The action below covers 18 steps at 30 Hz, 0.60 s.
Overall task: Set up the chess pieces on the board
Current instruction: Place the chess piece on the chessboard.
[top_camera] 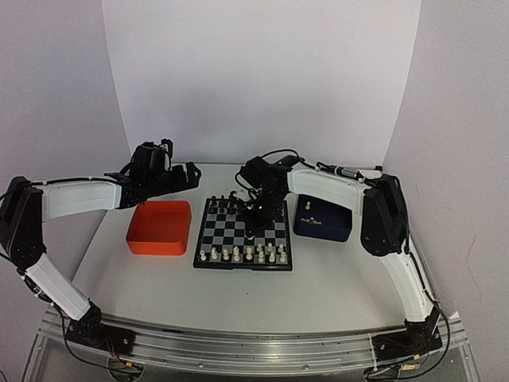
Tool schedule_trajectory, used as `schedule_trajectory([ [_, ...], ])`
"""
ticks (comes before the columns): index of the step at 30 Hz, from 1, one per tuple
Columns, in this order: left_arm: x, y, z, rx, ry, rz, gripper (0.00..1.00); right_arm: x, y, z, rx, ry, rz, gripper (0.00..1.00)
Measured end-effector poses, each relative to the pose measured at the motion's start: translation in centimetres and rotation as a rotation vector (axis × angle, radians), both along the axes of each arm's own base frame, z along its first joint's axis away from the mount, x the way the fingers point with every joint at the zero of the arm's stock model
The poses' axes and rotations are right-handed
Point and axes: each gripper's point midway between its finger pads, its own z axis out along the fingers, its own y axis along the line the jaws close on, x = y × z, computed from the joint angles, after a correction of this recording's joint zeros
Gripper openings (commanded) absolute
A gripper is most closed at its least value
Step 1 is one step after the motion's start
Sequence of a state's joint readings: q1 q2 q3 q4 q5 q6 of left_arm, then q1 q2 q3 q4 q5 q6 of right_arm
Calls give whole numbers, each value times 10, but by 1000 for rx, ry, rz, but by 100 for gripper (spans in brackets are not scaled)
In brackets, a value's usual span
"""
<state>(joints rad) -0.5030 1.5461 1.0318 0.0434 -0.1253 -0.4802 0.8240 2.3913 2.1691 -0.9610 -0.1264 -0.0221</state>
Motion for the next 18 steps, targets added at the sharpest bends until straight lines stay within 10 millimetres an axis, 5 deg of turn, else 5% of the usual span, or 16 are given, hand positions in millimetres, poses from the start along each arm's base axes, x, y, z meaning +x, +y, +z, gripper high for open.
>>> schedule_trajectory([
  [18, -9, 5, 4, -20, -2, 9, 100, -18, 7, -29, -32, 67, 26, 11],
])
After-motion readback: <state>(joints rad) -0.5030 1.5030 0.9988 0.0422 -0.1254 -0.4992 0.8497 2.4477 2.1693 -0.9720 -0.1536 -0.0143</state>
